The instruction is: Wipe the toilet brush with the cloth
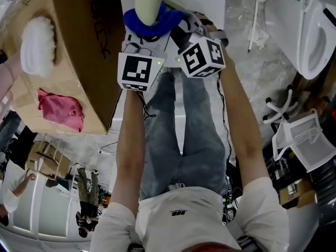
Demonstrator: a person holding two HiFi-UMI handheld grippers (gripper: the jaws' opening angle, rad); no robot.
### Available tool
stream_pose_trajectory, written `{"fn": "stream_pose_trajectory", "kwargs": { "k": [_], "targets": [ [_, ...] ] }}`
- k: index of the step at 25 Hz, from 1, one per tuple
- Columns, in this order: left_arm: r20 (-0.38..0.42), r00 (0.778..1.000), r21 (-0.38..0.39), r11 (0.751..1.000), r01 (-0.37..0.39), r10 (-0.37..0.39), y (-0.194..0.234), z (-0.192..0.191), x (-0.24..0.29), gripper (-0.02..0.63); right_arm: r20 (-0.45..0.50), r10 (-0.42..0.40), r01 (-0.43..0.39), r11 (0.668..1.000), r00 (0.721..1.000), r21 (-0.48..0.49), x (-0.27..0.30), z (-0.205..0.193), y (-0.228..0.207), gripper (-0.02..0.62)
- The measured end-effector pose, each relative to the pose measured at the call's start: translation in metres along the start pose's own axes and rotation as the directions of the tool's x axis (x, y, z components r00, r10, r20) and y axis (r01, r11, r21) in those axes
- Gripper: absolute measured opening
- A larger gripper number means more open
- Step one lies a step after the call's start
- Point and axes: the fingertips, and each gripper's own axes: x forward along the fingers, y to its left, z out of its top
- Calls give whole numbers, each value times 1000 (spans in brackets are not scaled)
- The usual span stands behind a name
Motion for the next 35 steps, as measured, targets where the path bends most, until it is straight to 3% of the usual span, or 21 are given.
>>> {"fn": "stream_pose_trajectory", "kwargs": {
  "k": [19, 35],
  "targets": [
    [153, 986, 14, 998, 60, -61, -9, 113, -44, 118, -41, 8, -8, 1000, 999, -8, 0, -1, 1, 49],
    [195, 971, 46, 990, 134, -141, -11, 179, -56, 184, -47, 2, -2, 1000, 999, -7, 1, -1, 1, 49]
  ]
}}
